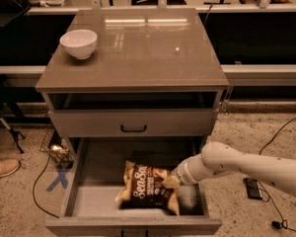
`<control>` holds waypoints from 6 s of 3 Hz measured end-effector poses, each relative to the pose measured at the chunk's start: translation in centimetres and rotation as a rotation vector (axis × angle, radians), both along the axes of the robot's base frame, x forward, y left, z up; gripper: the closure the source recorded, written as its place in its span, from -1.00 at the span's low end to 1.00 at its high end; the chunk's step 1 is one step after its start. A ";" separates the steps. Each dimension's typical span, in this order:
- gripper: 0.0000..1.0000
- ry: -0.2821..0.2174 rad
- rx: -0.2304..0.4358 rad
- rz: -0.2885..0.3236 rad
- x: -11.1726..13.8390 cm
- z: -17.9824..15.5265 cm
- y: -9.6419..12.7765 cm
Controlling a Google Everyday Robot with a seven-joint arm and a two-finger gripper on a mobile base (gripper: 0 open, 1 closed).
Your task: Pick brown chip bag from middle drawer and place on counter
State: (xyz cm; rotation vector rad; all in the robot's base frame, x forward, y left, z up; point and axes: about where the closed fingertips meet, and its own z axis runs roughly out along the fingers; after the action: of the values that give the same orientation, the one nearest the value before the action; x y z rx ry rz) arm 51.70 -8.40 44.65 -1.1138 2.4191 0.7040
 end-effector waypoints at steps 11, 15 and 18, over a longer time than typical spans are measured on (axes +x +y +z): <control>1.00 -0.721 0.166 -0.053 -3.1 37.2 -4.8; 0.62 -0.938 0.195 -0.362 16.5 51.8 -7.8; -0.77 -0.787 0.242 -0.307 26.6 48.0 0.3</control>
Offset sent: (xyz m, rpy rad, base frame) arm -0.0525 -0.0015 0.2757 -0.2623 -0.5656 -0.1776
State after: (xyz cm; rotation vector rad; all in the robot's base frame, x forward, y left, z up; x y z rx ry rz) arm 78.26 -8.08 92.68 -0.7094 1.7170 0.3457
